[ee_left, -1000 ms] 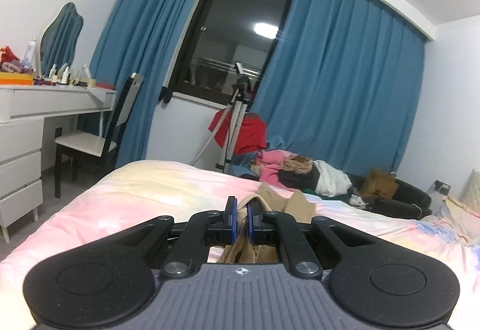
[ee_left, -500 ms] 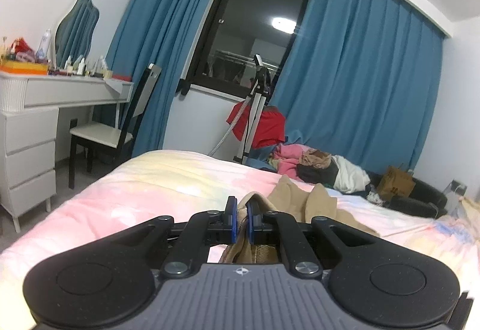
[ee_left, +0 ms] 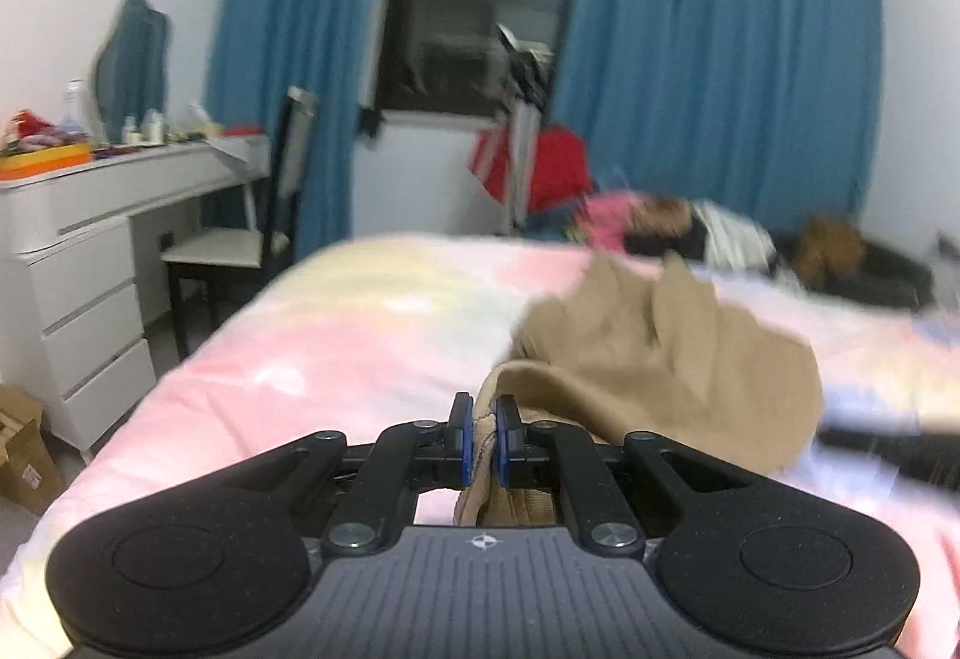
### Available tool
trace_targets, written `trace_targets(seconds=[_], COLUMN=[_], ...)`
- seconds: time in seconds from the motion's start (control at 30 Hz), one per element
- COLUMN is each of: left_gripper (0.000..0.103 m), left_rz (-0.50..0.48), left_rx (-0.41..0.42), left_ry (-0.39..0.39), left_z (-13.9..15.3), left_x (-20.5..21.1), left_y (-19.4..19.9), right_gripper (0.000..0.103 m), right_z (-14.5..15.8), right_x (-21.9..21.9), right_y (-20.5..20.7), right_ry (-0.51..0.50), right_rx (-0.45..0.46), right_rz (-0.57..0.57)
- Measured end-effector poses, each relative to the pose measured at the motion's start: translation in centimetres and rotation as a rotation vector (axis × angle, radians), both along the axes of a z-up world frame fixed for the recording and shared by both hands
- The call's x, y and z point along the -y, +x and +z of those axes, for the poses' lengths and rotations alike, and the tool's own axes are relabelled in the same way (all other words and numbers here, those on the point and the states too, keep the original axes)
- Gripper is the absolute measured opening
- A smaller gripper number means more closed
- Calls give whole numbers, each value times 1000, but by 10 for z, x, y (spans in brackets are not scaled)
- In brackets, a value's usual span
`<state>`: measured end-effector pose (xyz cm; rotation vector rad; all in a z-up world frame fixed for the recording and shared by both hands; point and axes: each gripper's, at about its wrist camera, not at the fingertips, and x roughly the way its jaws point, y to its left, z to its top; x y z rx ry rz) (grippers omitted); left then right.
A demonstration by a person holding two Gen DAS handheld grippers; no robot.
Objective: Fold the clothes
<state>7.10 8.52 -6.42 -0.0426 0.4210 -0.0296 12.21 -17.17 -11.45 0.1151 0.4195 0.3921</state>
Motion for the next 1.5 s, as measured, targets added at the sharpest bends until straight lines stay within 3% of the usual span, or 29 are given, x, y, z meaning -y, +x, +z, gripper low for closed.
trace_targets(seconds=[0.17,0.2,0.3,0.5,0.57,0.63,0.7,0.9,1.0,1.07,1.23,1.37,1.5], left_gripper=[9,9,8,7,7,7,7,7,7,7,7,7,8], left_rz=[-28,-30,-23,-11,-25,-36,-40,-39,-29,-15,-3,7,15], left_rx=[-40,-43,-46,22,29,30,29,55,47,36,5,-20,-45], left_ry=[54,35,-51,-304,-362,-387,-395,-399,-408,-409,-367,-332,-296], left_z=[-6,-6,-1,18,23,27,29,30,25,22,18,15,12], left_x=[9,8,0,-28,-34,-36,-36,-35,-37,-39,-34,-30,-26], left_y=[-8,-8,-4,-7,-8,-8,-8,-12,-9,-4,0,4,7], right_gripper=[3,3,6,8,17,40,41,40,39,31,9,4,4], right_z=[7,5,1,-9,-12,-18,-21,-33,-44,-46,-37,-34,-24], right_x=[23,23,10,-32,-46,-58,-63,-56,-56,-56,-33,-20,-11], right_y=[3,3,0,-16,-22,-27,-25,-7,4,5,13,19,17], right_ry=[78,86,66,-21,-51,-77,-100,-93,-121,-145,19,98,145], right_rx=[-24,-30,-29,5,22,30,48,23,-42,-49,-104,-135,-107], right_rz=[-3,22,90,304,358,413,387,256,279,274,248,226,213])
